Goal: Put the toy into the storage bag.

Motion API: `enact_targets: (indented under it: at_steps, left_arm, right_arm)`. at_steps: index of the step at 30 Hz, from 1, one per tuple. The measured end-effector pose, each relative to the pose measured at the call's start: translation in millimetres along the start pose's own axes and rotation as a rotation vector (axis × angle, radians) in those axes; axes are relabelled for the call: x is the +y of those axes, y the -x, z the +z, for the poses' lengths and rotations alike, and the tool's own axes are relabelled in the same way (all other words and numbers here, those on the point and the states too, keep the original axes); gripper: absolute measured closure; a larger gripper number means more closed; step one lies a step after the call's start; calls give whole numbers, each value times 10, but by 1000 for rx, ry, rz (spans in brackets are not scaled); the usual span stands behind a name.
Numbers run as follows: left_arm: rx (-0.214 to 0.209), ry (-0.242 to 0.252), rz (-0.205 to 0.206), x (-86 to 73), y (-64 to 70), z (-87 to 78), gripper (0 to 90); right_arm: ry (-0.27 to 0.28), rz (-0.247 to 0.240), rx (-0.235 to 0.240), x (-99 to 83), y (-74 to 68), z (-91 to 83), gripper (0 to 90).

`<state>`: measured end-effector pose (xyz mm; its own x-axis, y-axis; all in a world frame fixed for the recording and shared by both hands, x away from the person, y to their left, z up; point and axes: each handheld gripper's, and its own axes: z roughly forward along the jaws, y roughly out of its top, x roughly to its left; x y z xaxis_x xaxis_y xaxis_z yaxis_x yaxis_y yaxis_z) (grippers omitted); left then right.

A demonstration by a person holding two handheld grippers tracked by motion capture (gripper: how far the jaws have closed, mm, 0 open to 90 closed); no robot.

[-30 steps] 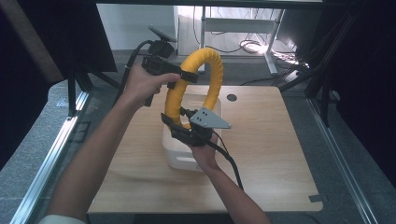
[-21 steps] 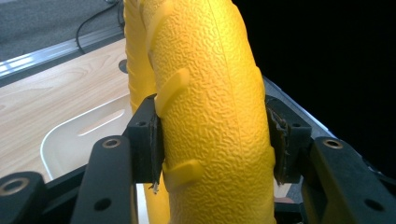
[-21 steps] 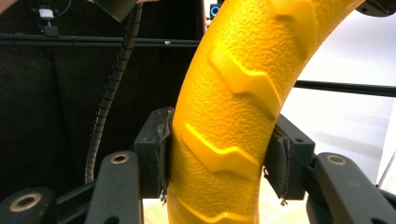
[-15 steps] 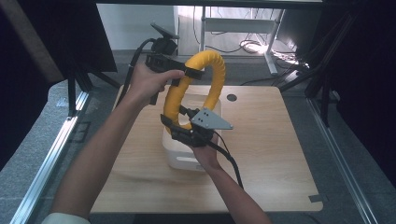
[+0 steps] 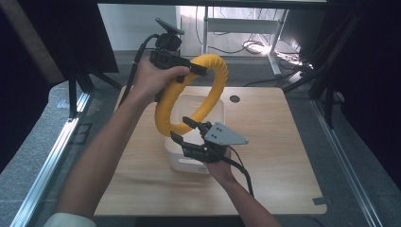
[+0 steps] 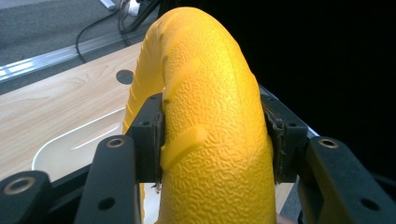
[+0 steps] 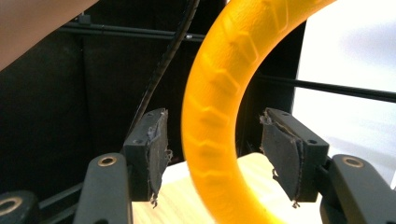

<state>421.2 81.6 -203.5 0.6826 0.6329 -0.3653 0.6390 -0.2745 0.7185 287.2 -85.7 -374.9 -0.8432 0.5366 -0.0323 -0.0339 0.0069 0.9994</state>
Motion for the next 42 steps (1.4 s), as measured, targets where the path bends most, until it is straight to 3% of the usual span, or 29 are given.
enact_targets:
  at_steps: [5, 6, 7, 8, 9, 11, 14, 20, 30, 42]
  left_arm:
    - [-6, -9, 5, 3, 11, 24, 488]
    - [-6, -9, 5, 3, 11, 24, 488]
    - [-6, -10, 5, 4, 12, 25, 488]
    - [-6, -11, 7, 6, 13, 25, 488]
    - [-4, -17, 12, 10, 15, 24, 488]
    - [-8, -16, 14, 18, 27, 31, 488]
    - [-16, -21, 19, 41, 47, 50, 488]
    - [-23, -22, 21, 42, 51, 94, 488]
    - [0, -48, 4, -25, 11, 249, 487]
    - [9, -85, -40, -344, -137, 471, 486]
  right_arm:
    - [-35, -8, -16, -100, 80, -342, 406]
    - [-35, -8, -16, -100, 80, -342, 406]
    - [-43, -7, -29, -137, 132, -476, 406]
    - [-43, -7, -29, -137, 132, -476, 406]
    - [-52, 0, -48, -178, 190, -615, 406]
    - [-58, 9, -55, -194, 211, -668, 406]
    - [-76, 21, -108, -301, 357, -933, 405]
    - [-98, 51, -163, -480, 537, -1192, 401]
    - [-79, 86, -226, -551, 676, -1410, 397]
    - [-67, 80, -264, -537, 735, -1536, 394]
